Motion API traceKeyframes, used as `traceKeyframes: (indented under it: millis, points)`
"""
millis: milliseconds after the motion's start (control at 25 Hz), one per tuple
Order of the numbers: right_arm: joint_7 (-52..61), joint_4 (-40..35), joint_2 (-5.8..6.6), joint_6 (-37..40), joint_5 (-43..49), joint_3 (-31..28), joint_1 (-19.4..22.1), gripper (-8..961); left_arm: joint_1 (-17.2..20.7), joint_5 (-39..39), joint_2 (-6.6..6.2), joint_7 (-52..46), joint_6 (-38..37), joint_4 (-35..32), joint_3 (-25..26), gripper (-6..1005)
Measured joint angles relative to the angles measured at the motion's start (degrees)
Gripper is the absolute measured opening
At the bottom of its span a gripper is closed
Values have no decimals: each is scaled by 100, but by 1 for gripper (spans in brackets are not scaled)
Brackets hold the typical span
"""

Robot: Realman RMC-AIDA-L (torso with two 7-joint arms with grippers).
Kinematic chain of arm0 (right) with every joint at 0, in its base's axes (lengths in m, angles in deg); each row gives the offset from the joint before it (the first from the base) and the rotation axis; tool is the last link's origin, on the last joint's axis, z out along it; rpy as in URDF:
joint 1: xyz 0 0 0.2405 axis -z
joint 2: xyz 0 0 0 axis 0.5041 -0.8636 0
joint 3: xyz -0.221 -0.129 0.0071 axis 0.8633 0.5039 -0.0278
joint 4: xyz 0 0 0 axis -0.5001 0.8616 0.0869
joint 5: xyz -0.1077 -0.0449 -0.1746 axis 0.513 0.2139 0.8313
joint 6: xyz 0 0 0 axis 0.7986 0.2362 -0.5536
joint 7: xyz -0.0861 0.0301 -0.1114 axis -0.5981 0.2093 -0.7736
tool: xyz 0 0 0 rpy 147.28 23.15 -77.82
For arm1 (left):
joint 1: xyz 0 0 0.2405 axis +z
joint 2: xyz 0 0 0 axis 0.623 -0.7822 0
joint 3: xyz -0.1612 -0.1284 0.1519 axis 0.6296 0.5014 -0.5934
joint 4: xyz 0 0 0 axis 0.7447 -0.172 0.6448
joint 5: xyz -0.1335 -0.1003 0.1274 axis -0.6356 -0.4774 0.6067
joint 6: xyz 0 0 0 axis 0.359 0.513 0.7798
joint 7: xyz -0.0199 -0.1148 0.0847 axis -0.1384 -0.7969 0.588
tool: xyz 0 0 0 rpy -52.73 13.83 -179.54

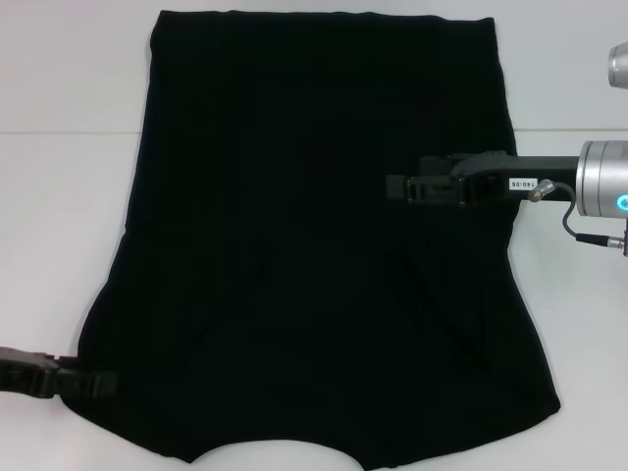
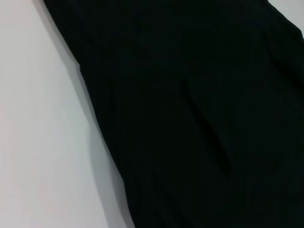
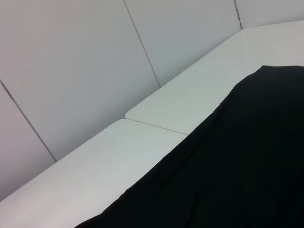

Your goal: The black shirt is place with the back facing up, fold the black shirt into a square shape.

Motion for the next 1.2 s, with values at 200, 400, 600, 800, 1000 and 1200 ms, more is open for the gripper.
traceKeyframes:
  millis: [200,400,600,800,1000,1200]
  points:
    - [-6,-8,9,25,0,-18,-4,880,-31,6,-38,0,75,103,12,789]
    - [-18,-8,10,40,-7,-26,20,879,-34,36,-28,0,166,112,-5,619]
    - [-7,-8,9,73,-40,-26,56,880,-34,42,-31,5,198,112,-4,394]
    - [-35,-8,23,174,-150,-26,100,880,-34,67,-44,60,217,107,0,223]
    - [-44,-8,34,193,-160,-26,108,880,-29,107,-46,93,252,75,10,99]
    - [42,-8,53,188,-134,-11,114,879,-46,142,-100,99,273,50,206,44]
